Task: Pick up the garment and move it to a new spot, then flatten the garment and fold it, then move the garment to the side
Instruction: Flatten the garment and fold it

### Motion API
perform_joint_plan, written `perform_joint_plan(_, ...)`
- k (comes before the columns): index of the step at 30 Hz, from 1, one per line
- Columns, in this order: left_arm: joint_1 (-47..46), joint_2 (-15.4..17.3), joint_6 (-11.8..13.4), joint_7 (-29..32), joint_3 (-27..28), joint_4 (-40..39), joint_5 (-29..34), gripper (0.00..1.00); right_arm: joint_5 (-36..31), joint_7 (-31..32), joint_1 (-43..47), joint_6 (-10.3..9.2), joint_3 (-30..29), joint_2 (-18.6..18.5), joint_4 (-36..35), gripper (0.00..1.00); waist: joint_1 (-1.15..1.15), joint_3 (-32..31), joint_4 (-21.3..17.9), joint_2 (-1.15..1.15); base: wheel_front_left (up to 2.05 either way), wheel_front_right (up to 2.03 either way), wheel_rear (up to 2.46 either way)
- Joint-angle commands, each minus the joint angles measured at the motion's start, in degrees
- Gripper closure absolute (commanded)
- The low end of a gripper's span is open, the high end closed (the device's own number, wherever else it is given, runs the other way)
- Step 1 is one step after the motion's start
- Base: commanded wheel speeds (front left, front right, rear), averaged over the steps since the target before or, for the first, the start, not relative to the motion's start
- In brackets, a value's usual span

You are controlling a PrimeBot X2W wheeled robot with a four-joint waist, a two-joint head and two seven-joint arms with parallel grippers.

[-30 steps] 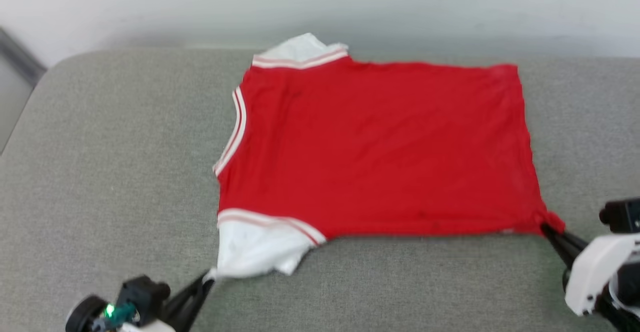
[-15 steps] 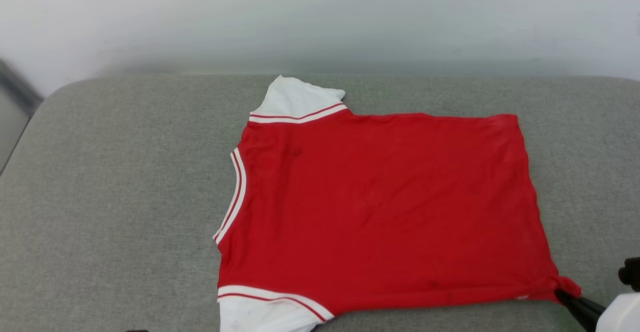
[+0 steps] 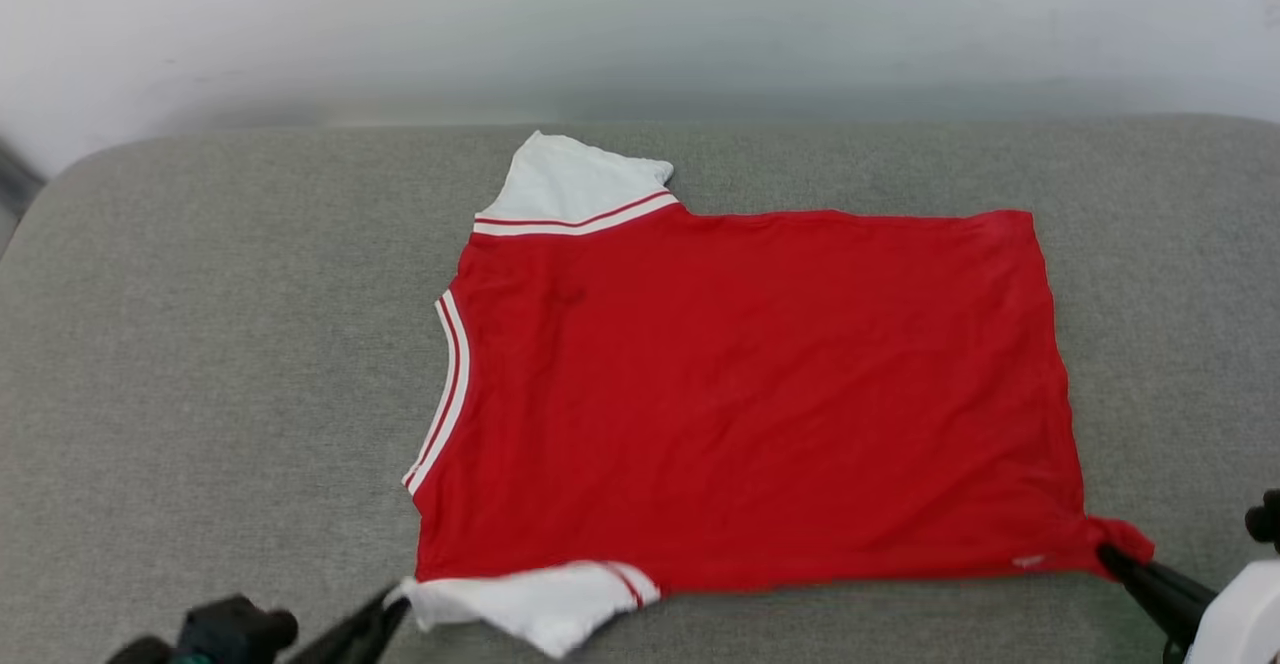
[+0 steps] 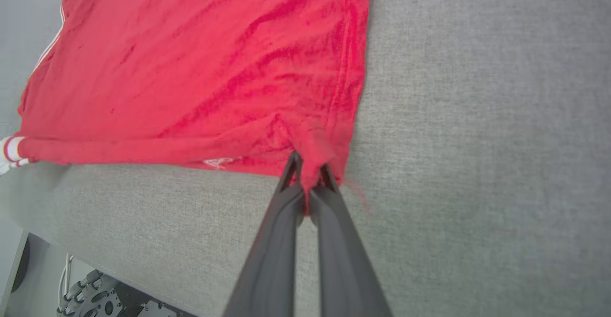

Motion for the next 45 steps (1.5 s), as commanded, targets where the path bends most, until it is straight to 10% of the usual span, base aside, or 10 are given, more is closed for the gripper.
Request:
perform_joint_plan(1,-1.85,-0.33,0.49,-1.55,1.35,-0.46,0.48,1.0,0.29,0.57,-1.69,-0.04,-0.5,0.39,-0.7,1.0,0.0,1.01,-0.36,0.0,0.0,0.0,0.0)
perform_joint_plan(15,-15.89,0.05,-1.76,-0.66,3.91,3.71,2.79,1.0,-3.96,5.44,-13.18,-0.03,-1.02,1.14,-0.53,1.0,0.0,8.92,-0.6,0.0,0.0,0.0,0.0)
perform_joint_plan(34,-32.82,-8.18,-7.51,0.03,-3.67,24.28,5.74,1.0,-10.79,5.56,-23.38,-0.03,3.79,3.03,7.61,1.0,0.0,13.27,-0.19,0.0,0.0,0.0,0.0)
perform_joint_plan(35,-33.05,-8.69,-7.59,-0.29,-3.85,25.17,5.73,1.0,-11.4,5.14,-23.59,-0.03,3.97,3.1,7.97,0.52,0.0,12.89,-0.21,0.0,0.0,0.0,0.0)
perform_joint_plan(36,-33.28,-8.95,-7.44,-0.8,-3.99,26.07,6.17,0.74,-11.9,4.68,-23.7,-0.03,4.15,3.18,8.36,0.0,0.0,12.45,-0.27,0.0,0.0,0.0,0.0)
perform_joint_plan(37,-33.37,-9.28,-7.14,-1.36,-4.0,27.02,6.27,0.0,-12.24,4.47,-23.71,-0.03,4.35,3.32,8.66,0.0,0.0,12.0,-0.34,0.0,0.0,0.0,0.0)
perform_joint_plan(45,-31.72,-11.84,-3.34,-5.04,-2.35,31.23,5.6,0.0,-16.85,3.34,-22.53,-0.03,4.78,2.77,8.12,0.0,0.0,7.92,-0.59,0.0,0.0,0.0,0.0)
